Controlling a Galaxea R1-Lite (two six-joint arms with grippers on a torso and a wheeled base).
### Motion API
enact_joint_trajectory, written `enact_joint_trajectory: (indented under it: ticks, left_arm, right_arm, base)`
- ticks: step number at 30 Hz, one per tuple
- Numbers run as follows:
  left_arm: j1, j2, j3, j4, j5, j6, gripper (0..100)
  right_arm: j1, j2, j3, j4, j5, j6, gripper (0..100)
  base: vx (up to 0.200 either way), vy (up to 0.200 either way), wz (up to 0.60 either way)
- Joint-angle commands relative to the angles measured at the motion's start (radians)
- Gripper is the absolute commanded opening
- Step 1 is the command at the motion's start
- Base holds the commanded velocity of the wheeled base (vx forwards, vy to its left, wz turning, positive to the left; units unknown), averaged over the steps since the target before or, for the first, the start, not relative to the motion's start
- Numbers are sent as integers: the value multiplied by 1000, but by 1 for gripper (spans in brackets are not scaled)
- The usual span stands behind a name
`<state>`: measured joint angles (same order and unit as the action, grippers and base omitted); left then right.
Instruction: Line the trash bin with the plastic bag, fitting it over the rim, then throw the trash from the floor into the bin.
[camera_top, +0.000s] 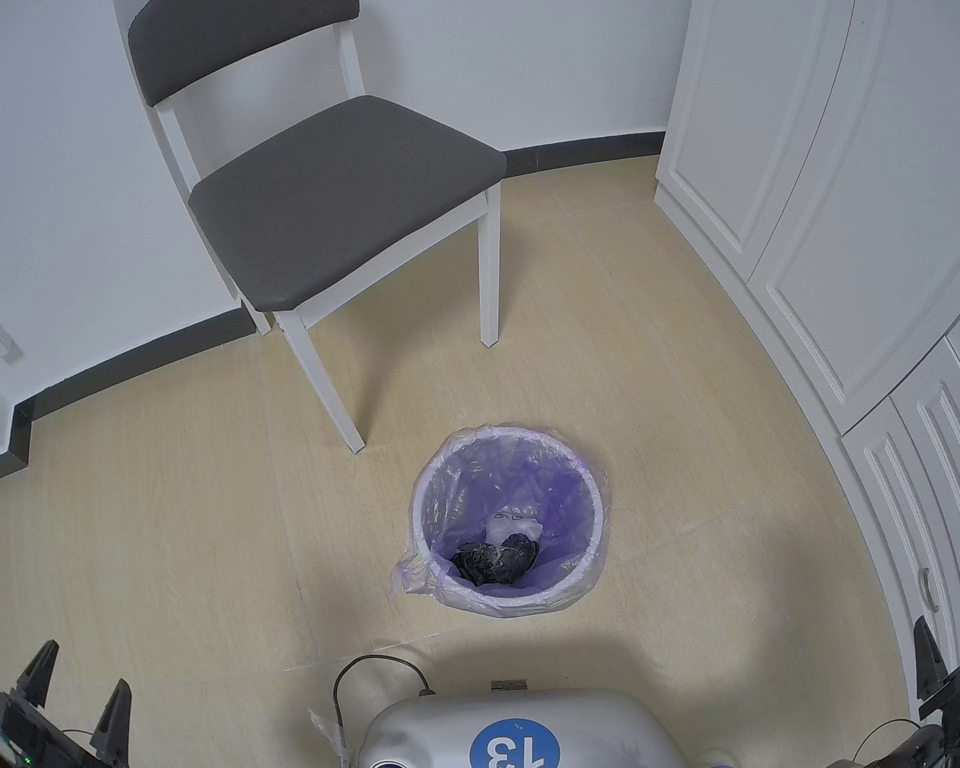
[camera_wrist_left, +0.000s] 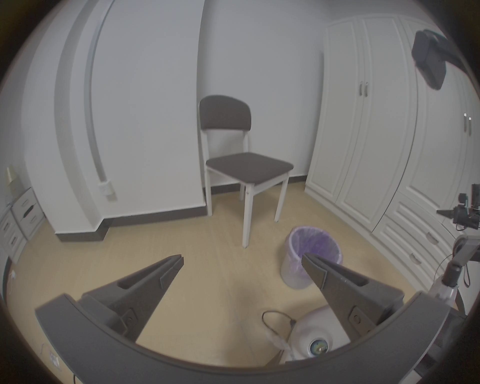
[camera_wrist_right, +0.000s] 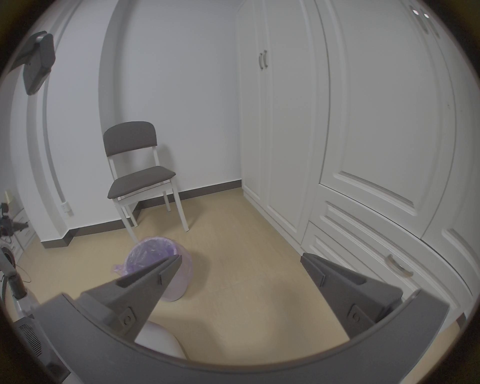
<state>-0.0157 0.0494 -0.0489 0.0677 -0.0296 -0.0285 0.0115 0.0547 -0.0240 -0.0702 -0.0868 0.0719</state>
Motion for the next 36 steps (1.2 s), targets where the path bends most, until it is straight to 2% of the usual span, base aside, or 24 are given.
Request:
enact_joint_trajectory:
  ticks: [1, 3, 5, 7, 12, 16, 17, 19, 20, 21, 25, 27, 36]
  left_arm:
    - [16, -48, 49, -75, 46, -2, 100]
    - [14, -49, 49, -75, 46, 4, 100]
    - [14, -49, 49, -75, 46, 2, 100]
    - [16, -49, 49, -75, 45, 6, 100]
    - [16, -48, 49, -75, 45, 4, 100]
    - [14, -48, 49, -74, 45, 4, 100]
    - [14, -48, 49, -74, 45, 4, 100]
    - [14, -48, 49, -74, 45, 6, 100]
    - [14, -48, 49, -74, 45, 6, 100]
    - [14, -48, 49, -74, 45, 4, 100]
    - [14, -48, 49, -72, 42, 16, 100]
    - [14, -49, 49, -74, 42, 18, 100]
    - [14, -48, 49, -74, 42, 22, 100]
  right_arm:
    - [-7, -55, 13, 30, 133, 17, 100]
    - [-8, -55, 9, 44, 219, 16, 100]
    - [-8, -55, 3, 58, 254, 16, 100]
    - [-8, -55, -5, 75, 245, 9, 100]
    - [-8, -55, 1, 63, 96, -17, 100]
    - [-8, -55, -7, 75, 22, 95, 100]
    - [-10, -55, -8, 79, 12, 86, 100]
    - [-10, -55, -10, 87, -39, -37, 100]
    - [-10, -55, -10, 86, -44, -63, 100]
    - [-10, -55, -5, 76, -57, -149, 100]
    - [-8, -55, 12, 92, 78, -73, 100]
    - [-7, -55, 21, 73, 79, -55, 100]
    - [-8, -55, 23, 70, 65, -75, 100]
  base:
    - [0, 0, 0]
    - [0, 0, 0]
    - [0, 0, 0]
    - [0, 0, 0]
    - [0, 0, 0]
    - [0, 0, 0]
    - [0, 0, 0]
    - [0, 0, 0]
    - [0, 0, 0]
    - [0, 0, 0]
    - [0, 0, 0]
    - [0, 0, 0]
    - [0, 0, 0]
